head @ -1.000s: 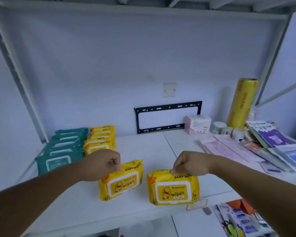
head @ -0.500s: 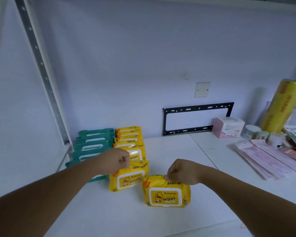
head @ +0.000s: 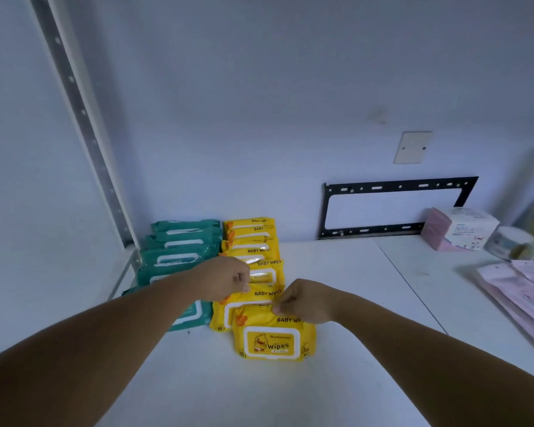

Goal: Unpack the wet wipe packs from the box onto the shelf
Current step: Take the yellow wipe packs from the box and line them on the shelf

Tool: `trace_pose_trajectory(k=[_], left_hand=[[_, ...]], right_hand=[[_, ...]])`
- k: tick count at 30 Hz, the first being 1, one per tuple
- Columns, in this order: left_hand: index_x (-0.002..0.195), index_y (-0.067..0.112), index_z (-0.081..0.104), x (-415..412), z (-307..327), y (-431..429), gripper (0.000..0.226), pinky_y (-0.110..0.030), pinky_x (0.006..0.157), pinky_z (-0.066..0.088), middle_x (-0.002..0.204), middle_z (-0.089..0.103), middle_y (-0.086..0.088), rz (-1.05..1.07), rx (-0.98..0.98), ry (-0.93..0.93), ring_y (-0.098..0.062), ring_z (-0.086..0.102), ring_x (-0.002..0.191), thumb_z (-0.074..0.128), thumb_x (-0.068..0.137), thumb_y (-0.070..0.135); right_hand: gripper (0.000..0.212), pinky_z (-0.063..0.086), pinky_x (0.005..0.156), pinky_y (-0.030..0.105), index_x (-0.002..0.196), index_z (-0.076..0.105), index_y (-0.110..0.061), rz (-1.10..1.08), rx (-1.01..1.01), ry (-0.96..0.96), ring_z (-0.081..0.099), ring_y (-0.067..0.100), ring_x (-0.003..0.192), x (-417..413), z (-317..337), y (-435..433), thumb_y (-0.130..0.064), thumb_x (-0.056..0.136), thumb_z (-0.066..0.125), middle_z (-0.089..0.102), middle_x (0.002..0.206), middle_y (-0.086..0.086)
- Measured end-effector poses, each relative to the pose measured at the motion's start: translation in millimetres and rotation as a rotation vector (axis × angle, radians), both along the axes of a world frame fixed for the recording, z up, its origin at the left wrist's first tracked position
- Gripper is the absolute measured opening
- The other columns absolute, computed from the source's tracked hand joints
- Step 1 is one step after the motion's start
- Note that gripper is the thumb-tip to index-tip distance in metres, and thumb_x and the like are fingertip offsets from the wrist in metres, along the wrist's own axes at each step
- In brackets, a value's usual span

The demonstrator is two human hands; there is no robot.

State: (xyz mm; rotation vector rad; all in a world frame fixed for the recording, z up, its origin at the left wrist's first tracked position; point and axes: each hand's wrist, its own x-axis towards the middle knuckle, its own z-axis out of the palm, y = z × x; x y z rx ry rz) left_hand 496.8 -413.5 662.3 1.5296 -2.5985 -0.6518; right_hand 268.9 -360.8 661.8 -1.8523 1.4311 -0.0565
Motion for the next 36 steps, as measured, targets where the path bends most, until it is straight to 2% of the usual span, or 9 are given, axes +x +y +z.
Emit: trace_pose_trajectory(k=[2,5,10,12,16,19,24,28,36], left_hand=[[0.077,0.029,0.060,2,-4,-10,0.019,-0.025,0.057,0.047,0.075,0.062,0.010,0.019,-0.011,-0.011,-0.010,0.060,0.063,0.068,0.093,0.034],[0.075,0.032,0.059,6,-10,-20,0.020,-0.036,0.068,0.054,0.082,0.067,0.006,0.035,-0.035,-0.036,-0.018,0.067,0.077,0.069,0.091,0.038],[0.080,0.028,0.064,5,-11,-31,0.016,-0.032,0.069,0.049,0.079,0.064,0.007,-0.010,-0.067,-0.055,-0.013,0.063,0.078,0.069,0.091,0.040],[0.078,0.030,0.064,4,-11,-35,0.017,-0.031,0.068,0.048,0.076,0.063,0.008,-0.020,-0.082,-0.051,-0.010,0.061,0.075,0.069,0.091,0.041],[0.080,0.033,0.066,-2,-15,-37,0.015,-0.032,0.067,0.049,0.072,0.060,0.010,-0.031,-0.115,-0.036,-0.005,0.056,0.068,0.068,0.091,0.043],[0.089,0.032,0.073,-6,-17,-39,0.016,-0.032,0.067,0.049,0.078,0.059,0.011,-0.045,-0.210,-0.062,-0.007,0.056,0.073,0.065,0.092,0.046],[0.098,0.033,0.072,-5,-16,-35,0.017,-0.032,0.072,0.053,0.091,0.058,0.013,-0.022,-0.307,-0.053,-0.006,0.060,0.081,0.066,0.089,0.047],[0.095,0.031,0.071,1,-14,-30,0.018,-0.034,0.072,0.054,0.090,0.062,0.013,-0.020,-0.316,-0.033,-0.005,0.059,0.081,0.061,0.093,0.046],[0.088,0.031,0.070,17,1,-8,0.014,-0.028,0.071,0.051,0.087,0.061,0.014,-0.007,-0.274,0.024,-0.003,0.059,0.078,0.060,0.094,0.038]], right_hand=[[0.026,0.047,0.086,0.028,0.078,0.071,-0.032,0.024,-0.007,-0.001,0.062,0.012,0.090,6,-7,-10,-0.043,0.099,0.059,0.069,0.085,-0.009],[0.035,0.053,0.095,0.038,0.099,0.076,-0.014,0.020,0.007,-0.027,0.068,0.025,0.100,13,-18,-24,-0.045,0.098,0.059,0.074,0.107,0.012],[0.043,0.053,0.093,0.040,0.104,0.073,-0.006,0.027,-0.013,-0.080,0.069,0.026,0.092,21,-30,-38,-0.045,0.098,0.058,0.070,0.112,0.022],[0.043,0.054,0.095,0.044,0.104,0.073,-0.006,0.015,-0.025,-0.089,0.068,0.034,0.100,21,-35,-41,-0.046,0.098,0.058,0.069,0.111,0.023],[0.041,0.048,0.073,0.034,0.097,0.072,-0.006,-0.008,-0.090,-0.100,0.059,0.019,0.073,21,-42,-41,-0.044,0.098,0.058,0.069,0.088,0.021],[0.042,0.043,0.067,0.032,0.089,0.069,-0.003,-0.022,-0.159,-0.082,0.053,0.016,0.069,23,-44,-38,-0.042,0.099,0.056,0.062,0.074,0.013],[0.029,0.047,0.071,0.030,0.083,0.072,-0.029,-0.008,-0.286,0.119,0.061,0.011,0.084,27,-31,-34,-0.052,0.095,0.058,0.066,0.081,-0.010],[0.029,0.050,0.085,0.034,0.101,0.075,-0.034,0.012,-0.370,0.259,0.061,0.015,0.102,31,-16,-34,-0.055,0.093,0.058,0.069,0.105,-0.012],[0.028,0.039,0.066,0.032,0.089,0.054,-0.025,0.039,-0.622,0.540,0.055,0.021,0.077,39,-2,-27,-0.051,0.096,0.047,0.047,0.074,-0.007]])
